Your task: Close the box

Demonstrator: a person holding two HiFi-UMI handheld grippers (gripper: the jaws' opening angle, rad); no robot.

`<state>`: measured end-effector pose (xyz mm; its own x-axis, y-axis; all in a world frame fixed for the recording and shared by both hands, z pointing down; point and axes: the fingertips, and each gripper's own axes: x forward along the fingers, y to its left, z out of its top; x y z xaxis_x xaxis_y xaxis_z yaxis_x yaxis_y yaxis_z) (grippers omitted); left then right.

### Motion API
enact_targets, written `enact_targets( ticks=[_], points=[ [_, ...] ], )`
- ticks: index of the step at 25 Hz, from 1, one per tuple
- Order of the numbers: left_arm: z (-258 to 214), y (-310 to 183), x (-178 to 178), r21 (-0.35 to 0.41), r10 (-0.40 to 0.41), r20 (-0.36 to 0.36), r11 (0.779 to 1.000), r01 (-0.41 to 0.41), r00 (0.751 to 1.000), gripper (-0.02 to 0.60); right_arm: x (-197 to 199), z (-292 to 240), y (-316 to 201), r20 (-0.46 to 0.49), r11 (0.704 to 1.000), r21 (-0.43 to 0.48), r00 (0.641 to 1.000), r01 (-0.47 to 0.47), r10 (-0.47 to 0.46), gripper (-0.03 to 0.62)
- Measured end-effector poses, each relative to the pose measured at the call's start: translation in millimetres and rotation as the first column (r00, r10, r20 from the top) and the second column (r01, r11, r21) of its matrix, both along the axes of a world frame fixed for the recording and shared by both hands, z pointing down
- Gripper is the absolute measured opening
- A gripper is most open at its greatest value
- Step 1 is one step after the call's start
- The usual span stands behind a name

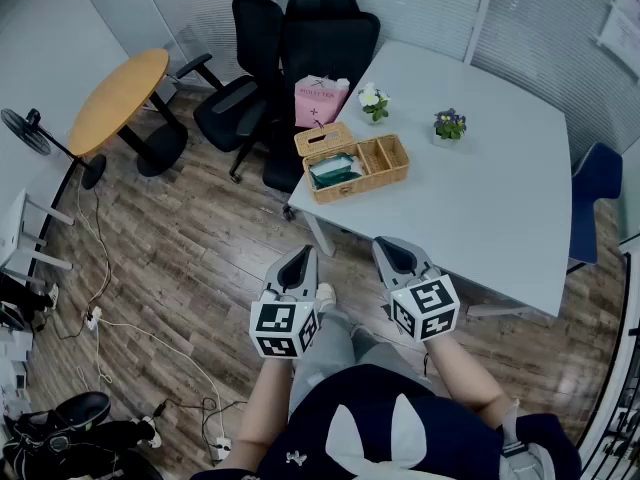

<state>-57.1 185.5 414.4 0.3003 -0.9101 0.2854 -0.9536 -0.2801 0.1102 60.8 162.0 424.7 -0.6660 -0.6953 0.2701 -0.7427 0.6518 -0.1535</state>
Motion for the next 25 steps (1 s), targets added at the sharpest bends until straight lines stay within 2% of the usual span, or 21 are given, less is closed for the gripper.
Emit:
enact_targets(
  ticks=[7,13,16,17,19,20,25],
  points=[
    [-2,-7,1,0.009,0.015,0.007,1.0,-0.015,1.0,0.023,-2,-2,-7,0.011,1.0,0.002,1.0,0.001,-0.001,0.004],
    [-2,-24,5,0.0,0.018,0.024,1.0,-0.018,1.0,0.025,-2,-6,-21,-0.025,1.0,0.031,1.0,-0.003,0.003,0.001],
    [-6,-36,6,0.0,0.023,0.013,1.0,-0.023,1.0,0.029,-5,-6,-30,-0.018,1.0,0.016,1.0,0.017,-0.017,0.073],
    [-7,-40,6,-0.002,0.027,0.005,1.0,-0.027,1.0,0.05,-5,-5,-33,-0.019,1.0,0.012,1.0,0.021,-0.021,0.086],
    [-6,-48,7,-0.01,0.04,-0.004,0.999,-0.04,0.999,0.194,-6,-4,-40,-0.03,1.0,0.009,0.999,0.029,-0.028,0.114],
    [-5,-51,6,-0.015,0.042,-0.003,0.999,-0.042,0.999,0.219,-6,-3,-44,-0.036,0.999,0.009,0.999,0.033,-0.033,0.128],
    [6,-68,-8,-0.048,0.032,-0.01,0.998,-0.032,0.999,0.244,-7,6,-66,-0.085,0.998,-0.002,0.995,0.059,-0.059,0.185]
  ],
)
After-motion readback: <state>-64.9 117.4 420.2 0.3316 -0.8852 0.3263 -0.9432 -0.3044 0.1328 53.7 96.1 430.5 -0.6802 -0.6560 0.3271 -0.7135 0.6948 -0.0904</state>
